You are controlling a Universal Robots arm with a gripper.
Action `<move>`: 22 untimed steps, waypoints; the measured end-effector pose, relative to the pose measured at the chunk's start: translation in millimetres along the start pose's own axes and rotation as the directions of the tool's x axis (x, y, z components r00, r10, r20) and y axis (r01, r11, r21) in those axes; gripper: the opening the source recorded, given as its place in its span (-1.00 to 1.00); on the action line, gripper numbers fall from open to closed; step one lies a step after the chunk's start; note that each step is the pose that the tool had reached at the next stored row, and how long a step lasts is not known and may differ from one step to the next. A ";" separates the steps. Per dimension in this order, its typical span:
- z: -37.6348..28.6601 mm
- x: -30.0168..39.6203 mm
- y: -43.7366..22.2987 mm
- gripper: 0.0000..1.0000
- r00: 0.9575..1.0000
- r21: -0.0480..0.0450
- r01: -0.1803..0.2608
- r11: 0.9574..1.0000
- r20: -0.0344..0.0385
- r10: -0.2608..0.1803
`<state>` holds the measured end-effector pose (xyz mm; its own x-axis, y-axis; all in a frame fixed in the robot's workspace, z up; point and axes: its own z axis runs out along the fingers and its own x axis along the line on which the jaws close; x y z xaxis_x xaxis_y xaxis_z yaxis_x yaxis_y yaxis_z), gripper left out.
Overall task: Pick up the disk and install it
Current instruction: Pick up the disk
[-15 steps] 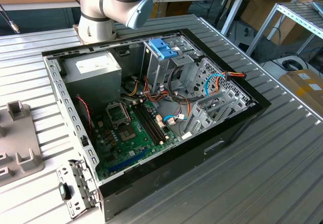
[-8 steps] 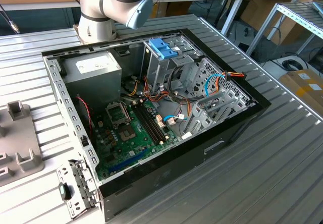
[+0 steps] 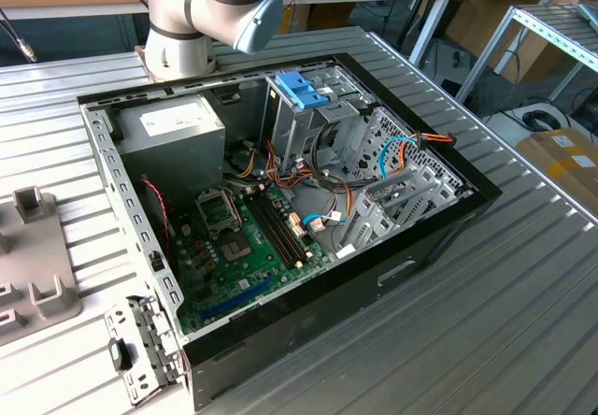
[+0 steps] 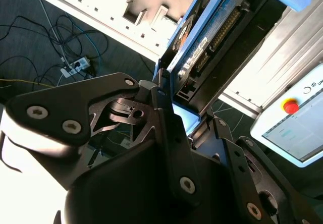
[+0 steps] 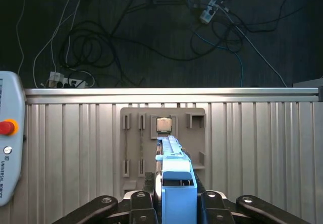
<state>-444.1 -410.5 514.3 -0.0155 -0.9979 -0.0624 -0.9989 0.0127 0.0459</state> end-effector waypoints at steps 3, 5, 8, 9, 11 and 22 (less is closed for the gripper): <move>0.0 0.6 -0.2 -0.26 1.000 0.000 0.000 1.000 0.000 0.000; 0.0 0.9 -0.4 -0.26 1.000 0.000 0.000 1.000 0.000 0.000; 0.0 1.3 -0.8 -0.26 1.000 0.000 0.000 1.000 0.000 0.000; 0.1 1.4 -1.0 -0.26 1.000 0.000 0.000 1.000 0.000 0.000; -0.1 1.6 -1.4 -0.26 1.000 0.000 0.000 1.000 0.000 0.000; 0.0 2.9 -3.3 -0.26 1.000 0.000 0.000 1.000 0.000 0.000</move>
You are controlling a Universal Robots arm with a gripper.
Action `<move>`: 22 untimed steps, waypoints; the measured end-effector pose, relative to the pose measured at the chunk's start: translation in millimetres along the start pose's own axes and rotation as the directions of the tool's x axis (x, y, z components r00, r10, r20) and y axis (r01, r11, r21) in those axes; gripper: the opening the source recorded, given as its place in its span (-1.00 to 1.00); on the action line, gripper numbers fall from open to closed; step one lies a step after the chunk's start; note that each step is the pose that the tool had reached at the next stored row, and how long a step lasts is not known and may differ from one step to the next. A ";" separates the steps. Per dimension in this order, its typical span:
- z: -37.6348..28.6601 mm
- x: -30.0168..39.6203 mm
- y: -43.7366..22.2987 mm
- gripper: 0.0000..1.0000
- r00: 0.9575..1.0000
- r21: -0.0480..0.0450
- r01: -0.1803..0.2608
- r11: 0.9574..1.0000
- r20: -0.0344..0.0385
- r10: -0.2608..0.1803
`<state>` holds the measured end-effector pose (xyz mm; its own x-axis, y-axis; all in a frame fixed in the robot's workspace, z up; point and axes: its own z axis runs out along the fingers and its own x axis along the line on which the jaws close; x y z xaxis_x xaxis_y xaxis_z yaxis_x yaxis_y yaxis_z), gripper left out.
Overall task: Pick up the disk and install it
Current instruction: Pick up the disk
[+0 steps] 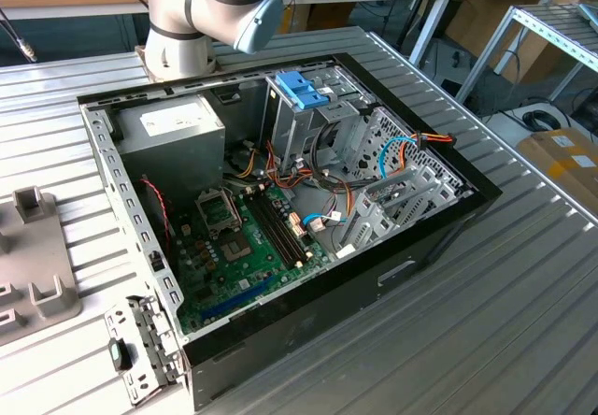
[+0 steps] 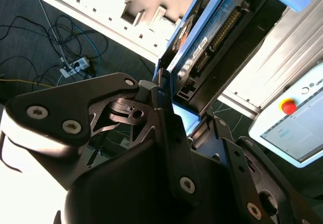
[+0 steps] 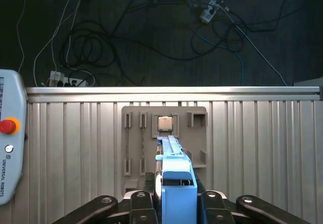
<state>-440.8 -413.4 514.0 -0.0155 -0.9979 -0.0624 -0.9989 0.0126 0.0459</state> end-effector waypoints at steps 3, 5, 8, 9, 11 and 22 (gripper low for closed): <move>0.0 0.1 -0.6 -0.26 1.000 0.000 0.000 1.000 0.000 0.000; 0.0 0.1 -0.9 -0.26 1.000 0.000 0.000 1.000 0.000 0.000; 0.0 0.1 -1.7 -0.26 1.000 0.000 0.000 1.000 0.000 0.000; 0.0 0.1 -1.9 -0.26 1.000 0.000 0.000 1.000 0.000 0.000; 0.0 0.1 -2.5 -0.26 1.000 0.000 0.000 1.000 0.000 0.000; -0.1 0.1 -5.0 -0.26 1.000 0.000 0.000 1.000 0.000 0.000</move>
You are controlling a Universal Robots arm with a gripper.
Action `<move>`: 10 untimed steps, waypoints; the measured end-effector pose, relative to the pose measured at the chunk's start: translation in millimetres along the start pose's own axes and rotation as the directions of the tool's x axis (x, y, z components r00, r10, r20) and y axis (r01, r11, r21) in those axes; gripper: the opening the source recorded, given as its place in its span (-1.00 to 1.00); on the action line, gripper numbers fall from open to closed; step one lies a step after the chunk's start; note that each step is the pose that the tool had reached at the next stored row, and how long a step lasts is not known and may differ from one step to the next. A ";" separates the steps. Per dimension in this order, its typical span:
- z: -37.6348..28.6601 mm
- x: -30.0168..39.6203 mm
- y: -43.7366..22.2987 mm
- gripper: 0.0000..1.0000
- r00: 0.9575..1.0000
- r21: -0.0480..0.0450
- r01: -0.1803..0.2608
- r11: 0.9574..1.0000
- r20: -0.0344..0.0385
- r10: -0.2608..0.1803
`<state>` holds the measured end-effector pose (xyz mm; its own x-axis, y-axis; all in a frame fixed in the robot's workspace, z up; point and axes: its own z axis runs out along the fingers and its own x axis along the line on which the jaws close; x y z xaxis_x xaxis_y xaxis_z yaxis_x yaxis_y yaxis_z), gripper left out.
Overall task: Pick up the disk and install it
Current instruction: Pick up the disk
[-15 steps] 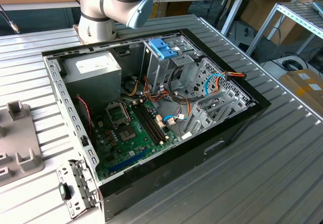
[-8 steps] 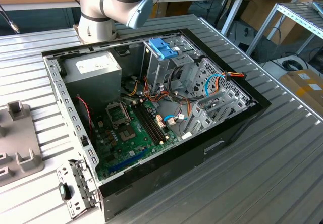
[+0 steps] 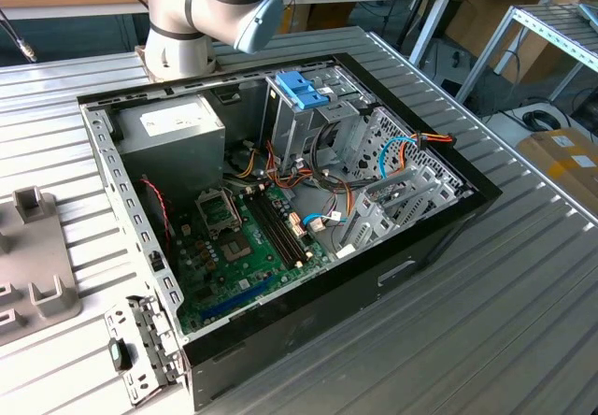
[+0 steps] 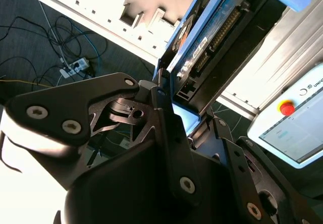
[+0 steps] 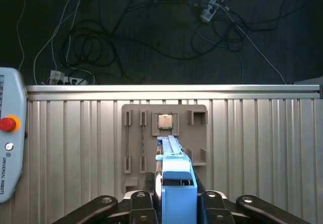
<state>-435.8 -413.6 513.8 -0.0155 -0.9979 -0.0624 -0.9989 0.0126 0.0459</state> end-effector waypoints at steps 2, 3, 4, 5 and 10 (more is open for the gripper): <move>0.0 0.0 -0.4 -0.26 1.000 0.000 0.000 1.000 0.000 0.000; 0.0 0.0 -0.6 -0.26 1.000 0.000 0.000 1.000 0.000 0.000; -0.1 0.0 -0.7 -0.26 1.000 0.000 0.000 1.000 0.000 0.000; -0.1 0.0 -1.1 -0.26 1.000 0.000 0.000 1.000 0.000 0.000; -0.2 -0.1 -2.9 -0.26 1.000 0.000 0.000 1.000 0.000 0.000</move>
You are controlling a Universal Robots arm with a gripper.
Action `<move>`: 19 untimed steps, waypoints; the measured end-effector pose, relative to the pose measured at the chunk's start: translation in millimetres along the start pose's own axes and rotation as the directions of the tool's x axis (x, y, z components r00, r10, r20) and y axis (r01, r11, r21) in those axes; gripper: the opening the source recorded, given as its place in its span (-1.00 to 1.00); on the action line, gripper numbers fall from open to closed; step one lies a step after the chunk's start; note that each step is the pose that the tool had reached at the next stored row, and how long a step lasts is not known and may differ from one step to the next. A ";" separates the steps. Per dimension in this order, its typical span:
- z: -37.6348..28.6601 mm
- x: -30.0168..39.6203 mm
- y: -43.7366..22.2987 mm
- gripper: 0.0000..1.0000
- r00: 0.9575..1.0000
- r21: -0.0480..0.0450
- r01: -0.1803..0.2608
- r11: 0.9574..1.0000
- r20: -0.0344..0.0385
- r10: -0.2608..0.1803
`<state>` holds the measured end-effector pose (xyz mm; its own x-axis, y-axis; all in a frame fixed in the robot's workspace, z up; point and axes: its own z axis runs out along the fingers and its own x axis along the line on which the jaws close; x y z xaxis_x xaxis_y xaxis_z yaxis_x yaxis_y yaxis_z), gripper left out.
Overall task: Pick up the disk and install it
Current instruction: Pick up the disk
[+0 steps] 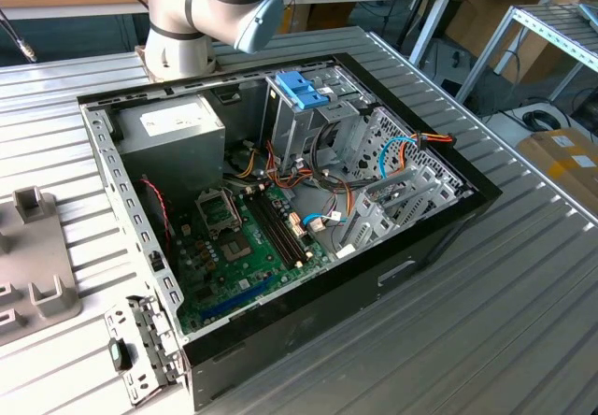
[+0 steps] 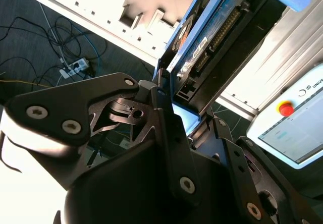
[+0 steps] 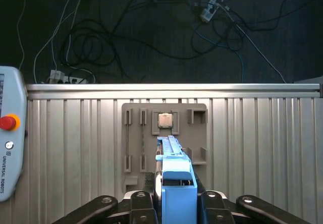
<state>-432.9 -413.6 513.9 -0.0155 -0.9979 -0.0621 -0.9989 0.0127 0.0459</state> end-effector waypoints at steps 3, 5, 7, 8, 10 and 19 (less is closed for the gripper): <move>0.0 0.0 -0.8 -0.26 1.000 0.000 0.000 1.000 0.000 0.000; 0.0 0.0 -1.2 -0.26 1.000 0.000 0.000 1.000 0.000 0.000; 0.0 0.0 -1.6 -0.26 1.000 0.000 0.000 1.000 0.000 0.000; 0.0 0.0 -1.8 -0.26 1.000 0.000 0.000 1.000 0.000 0.000; 0.0 0.0 -2.1 -0.26 1.000 0.000 0.000 1.000 0.000 0.000; -0.1 0.0 -3.8 -0.26 1.000 0.000 0.000 1.000 0.000 0.000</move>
<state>-429.1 -413.6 513.8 -0.0155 -0.9980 -0.0621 -0.9989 0.0126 0.0458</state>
